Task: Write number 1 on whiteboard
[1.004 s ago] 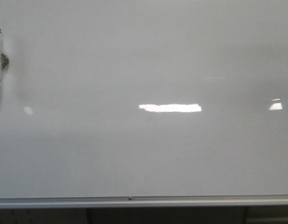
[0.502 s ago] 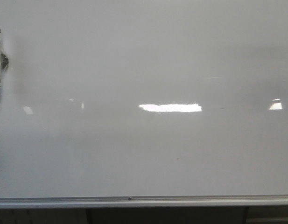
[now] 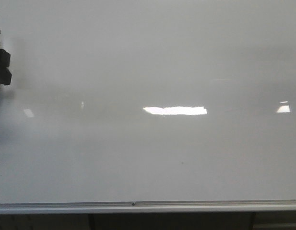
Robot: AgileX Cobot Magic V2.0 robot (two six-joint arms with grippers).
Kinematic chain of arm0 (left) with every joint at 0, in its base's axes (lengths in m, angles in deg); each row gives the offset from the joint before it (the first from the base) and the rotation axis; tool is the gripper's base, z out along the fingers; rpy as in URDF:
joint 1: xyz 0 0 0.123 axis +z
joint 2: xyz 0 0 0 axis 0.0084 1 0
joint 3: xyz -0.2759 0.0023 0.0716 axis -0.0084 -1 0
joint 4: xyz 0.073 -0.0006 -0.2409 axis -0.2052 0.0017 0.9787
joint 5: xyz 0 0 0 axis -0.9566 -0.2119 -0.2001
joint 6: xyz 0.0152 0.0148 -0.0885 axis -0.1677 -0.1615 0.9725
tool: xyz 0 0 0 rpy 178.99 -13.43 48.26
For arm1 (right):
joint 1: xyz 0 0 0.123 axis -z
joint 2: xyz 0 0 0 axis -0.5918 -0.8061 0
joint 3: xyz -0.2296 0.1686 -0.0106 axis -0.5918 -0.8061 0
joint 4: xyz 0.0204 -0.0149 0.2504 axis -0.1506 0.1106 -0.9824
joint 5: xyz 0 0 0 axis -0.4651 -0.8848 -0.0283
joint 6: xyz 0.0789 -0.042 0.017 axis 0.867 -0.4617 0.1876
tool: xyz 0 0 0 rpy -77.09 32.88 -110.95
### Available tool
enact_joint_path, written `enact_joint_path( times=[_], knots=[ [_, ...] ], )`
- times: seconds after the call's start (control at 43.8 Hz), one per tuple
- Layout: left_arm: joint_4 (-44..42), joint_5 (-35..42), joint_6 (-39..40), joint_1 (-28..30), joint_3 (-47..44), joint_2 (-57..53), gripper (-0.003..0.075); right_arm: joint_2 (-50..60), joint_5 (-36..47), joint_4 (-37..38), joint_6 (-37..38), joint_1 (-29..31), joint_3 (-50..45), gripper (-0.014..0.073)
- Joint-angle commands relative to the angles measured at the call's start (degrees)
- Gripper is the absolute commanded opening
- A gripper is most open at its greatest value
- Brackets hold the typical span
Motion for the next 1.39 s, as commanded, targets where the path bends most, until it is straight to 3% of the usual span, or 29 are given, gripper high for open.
enact_joint_path(
  times=[0.0,0.228,0.525,1.004,1.118,1.232,1.369],
  knots=[
    [0.5,4.4,0.7,-0.4,3.3,-0.3,0.049,-0.8,4.6,-0.4,-0.3,0.3,1.5,0.0527],
    [0.5,4.2,0.7,-1.0,5.4,1.5,0.0482,-0.8,4.7,-0.4,-0.3,0.3,1.5,0.0527],
    [0.5,4.7,0.7,-2.7,5.4,2.7,0.0302,-0.8,4.7,-0.4,-0.3,0.3,1.5,0.0527],
    [0.5,5.5,0.7,-1.8,5.4,3.4,0.0069,-0.8,4.7,-0.4,-0.3,0.3,1.5,0.0527],
    [0.0,4.9,0.7,-1.7,5.4,3.4,0.0048,-0.8,5.2,-0.4,-0.3,0.3,1.5,0.0527],
    [-4.1,2.0,0.7,-1.7,5.6,2.2,0.0048,-0.8,5.7,-0.4,-0.3,0.3,1.5,0.0527],
    [-9.8,-10.4,0.7,-2.0,7.7,-1.5,0.0048,-0.9,4.9,-0.4,-0.3,0.3,2.1,0.0527]
  ],
)
